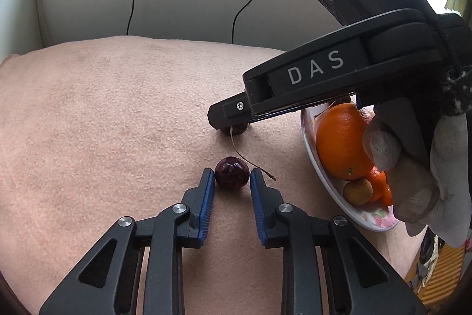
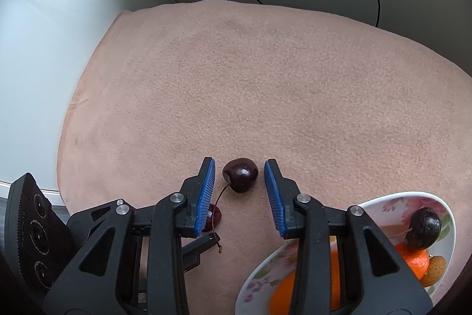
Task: Organize fruits
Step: 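Close the right gripper on a dark red cherry, then lift the cherry with the right gripper and carry it over the plate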
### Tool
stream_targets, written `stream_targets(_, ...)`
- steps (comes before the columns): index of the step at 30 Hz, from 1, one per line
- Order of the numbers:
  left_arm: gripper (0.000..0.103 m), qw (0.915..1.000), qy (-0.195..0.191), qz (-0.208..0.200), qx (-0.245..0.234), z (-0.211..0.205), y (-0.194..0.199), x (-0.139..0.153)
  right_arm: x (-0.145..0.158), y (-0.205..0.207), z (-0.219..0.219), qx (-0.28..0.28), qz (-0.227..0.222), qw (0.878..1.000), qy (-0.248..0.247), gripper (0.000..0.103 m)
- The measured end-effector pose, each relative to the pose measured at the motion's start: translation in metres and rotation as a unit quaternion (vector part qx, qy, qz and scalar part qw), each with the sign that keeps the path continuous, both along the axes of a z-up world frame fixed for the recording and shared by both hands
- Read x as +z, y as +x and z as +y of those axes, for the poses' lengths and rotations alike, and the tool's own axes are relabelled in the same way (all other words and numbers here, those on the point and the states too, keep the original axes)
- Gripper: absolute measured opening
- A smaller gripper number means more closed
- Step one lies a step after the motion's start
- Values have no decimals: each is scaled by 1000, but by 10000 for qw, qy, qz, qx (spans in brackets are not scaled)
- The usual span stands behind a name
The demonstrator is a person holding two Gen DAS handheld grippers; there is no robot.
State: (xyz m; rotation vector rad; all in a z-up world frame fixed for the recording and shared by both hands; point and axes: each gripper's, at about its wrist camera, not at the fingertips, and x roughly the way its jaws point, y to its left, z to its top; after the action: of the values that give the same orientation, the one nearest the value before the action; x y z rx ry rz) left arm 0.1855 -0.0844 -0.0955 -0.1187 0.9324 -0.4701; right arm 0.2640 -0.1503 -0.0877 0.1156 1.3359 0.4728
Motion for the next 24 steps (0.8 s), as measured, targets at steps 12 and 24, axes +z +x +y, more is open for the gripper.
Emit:
stream_targets(12,23,10000,-10,-57,9,-4,-8,2,2,-2,-11,-62,-51,9999,145,26)
stream_targets(24,23,9996,-221,-155,-1,11,-25,12,42,-25,-40,-171,-524,9976,429,26)
